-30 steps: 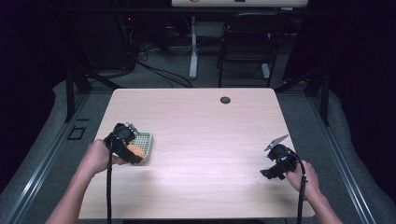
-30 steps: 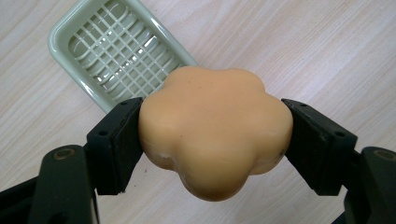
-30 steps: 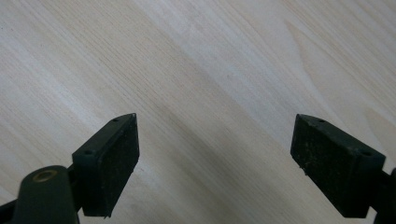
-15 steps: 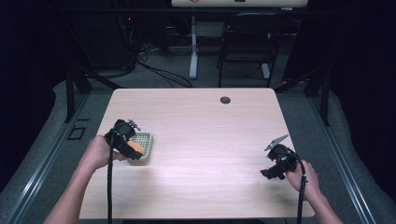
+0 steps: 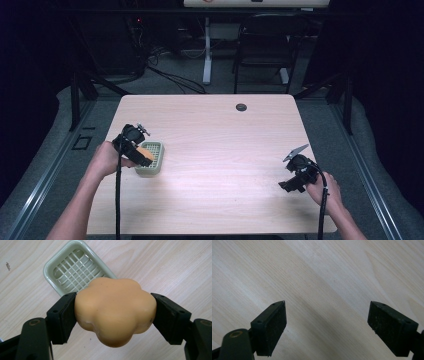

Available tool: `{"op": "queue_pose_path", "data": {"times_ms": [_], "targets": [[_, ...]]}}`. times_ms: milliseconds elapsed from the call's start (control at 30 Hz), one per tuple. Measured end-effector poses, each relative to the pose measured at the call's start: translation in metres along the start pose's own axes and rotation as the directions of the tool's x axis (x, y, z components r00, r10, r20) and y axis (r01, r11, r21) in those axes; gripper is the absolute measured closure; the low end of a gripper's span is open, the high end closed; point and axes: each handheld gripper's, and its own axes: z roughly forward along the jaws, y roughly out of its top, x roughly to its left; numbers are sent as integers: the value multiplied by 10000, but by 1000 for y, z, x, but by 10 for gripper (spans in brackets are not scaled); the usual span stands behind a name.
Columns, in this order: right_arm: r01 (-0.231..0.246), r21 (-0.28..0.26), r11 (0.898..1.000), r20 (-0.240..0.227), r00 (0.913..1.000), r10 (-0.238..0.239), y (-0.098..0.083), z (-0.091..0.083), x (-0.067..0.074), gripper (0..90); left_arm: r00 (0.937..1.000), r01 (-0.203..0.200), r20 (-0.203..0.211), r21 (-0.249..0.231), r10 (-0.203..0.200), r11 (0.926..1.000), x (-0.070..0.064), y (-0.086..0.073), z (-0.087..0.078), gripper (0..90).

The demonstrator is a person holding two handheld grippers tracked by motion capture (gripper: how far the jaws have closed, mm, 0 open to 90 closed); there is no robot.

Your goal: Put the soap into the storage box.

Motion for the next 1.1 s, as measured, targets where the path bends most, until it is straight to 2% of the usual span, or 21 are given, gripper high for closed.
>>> {"op": "queue_pose_path", "data": {"times_ms": [100,233,367,400,733,767,833,1100], "targets": [[237,231,9995,65,9997,-239,1,-2,-2,152,10000,65,6,-16,-65,10000,3,1,2,252],[-12,14,10000,40,10000,11,0,0,0,153,9999,105,-13,44,-104,9999,8,3,5,252],[224,242,9995,-15,9997,-224,1,-2,-2,153,9999,154,-19,20,-154,9999,10,5,6,252],[118,162,9998,38,9999,-118,1,-1,-1,152,9998,205,-33,-28,-205,9998,11,6,7,252],[154,208,9997,33,9999,-155,1,-1,-1,152,9992,399,-22,39,-399,9992,20,9,19,252],[3,34,10000,21,10000,-3,0,0,0,152,9991,425,5,61,-425,9991,21,10,20,252],[149,192,9997,54,9999,-150,1,-1,-2,152,9988,482,-16,1,-482,9988,24,10,22,252],[151,207,9997,29,9999,-152,1,-1,-2,153,9979,651,-7,16,-651,9979,30,13,26,252]]}}
